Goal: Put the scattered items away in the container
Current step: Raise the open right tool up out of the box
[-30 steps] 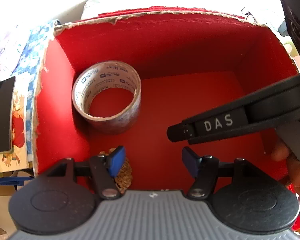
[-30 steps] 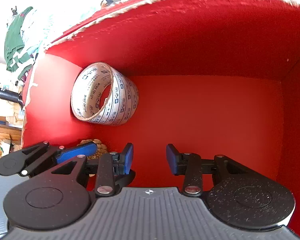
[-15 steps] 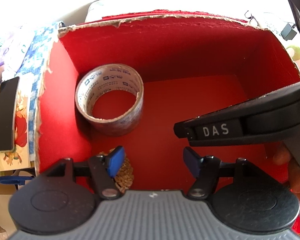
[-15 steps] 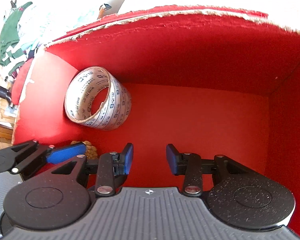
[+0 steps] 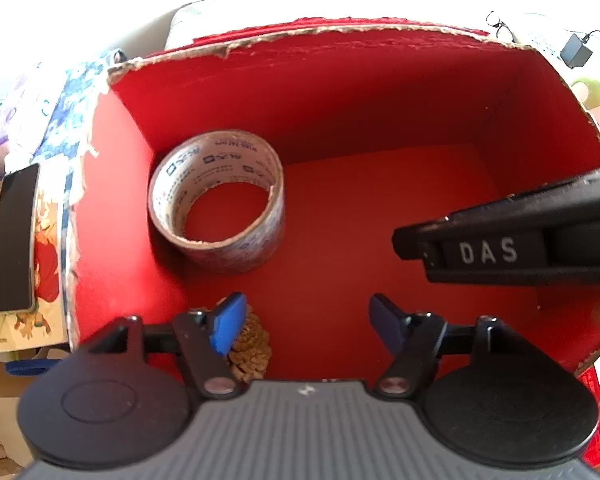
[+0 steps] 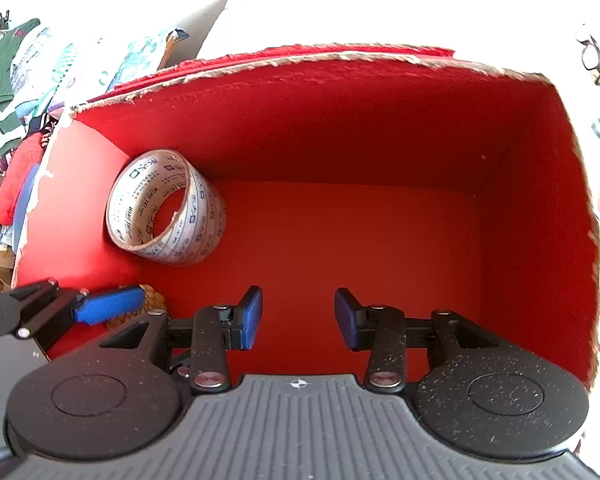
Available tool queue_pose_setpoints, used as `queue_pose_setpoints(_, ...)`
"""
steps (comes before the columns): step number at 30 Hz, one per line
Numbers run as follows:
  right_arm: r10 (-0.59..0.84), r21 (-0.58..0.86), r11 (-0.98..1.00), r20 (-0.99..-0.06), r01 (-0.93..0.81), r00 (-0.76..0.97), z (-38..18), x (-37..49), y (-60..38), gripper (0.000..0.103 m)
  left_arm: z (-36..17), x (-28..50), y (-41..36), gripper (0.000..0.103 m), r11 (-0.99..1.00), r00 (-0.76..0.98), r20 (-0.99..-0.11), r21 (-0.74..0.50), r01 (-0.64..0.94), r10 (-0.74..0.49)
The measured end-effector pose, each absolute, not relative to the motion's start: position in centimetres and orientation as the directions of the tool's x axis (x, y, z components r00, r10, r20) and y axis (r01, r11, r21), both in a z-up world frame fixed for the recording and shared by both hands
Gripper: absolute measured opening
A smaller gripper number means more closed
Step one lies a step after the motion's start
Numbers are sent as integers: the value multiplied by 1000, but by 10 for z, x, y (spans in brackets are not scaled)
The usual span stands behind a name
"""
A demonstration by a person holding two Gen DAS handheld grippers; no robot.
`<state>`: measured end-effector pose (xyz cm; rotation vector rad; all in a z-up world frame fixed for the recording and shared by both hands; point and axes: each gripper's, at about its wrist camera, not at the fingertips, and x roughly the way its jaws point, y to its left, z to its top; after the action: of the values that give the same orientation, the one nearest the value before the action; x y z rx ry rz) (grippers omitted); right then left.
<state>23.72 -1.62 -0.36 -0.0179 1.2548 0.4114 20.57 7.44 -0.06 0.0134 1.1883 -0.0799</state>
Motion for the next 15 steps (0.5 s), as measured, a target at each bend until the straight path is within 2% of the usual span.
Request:
queue_pose_setpoints(3, 280, 198, 932, -926, -303, 255, -6, 235, -19, 43, 1, 204, 72, 80, 997, 382, -922, -29, 76, -56)
queue_pose_setpoints(8, 272, 196, 941, -923, -276, 271, -7, 231, -28, 43, 3, 203, 70, 80, 997, 389, -920, -21, 78, -50)
queue_pose_setpoints(15, 285, 202, 944, -897, -261, 338, 12, 223, -48, 43, 10, 190, 58, 88, 995, 450, -893, 30, 92, -15)
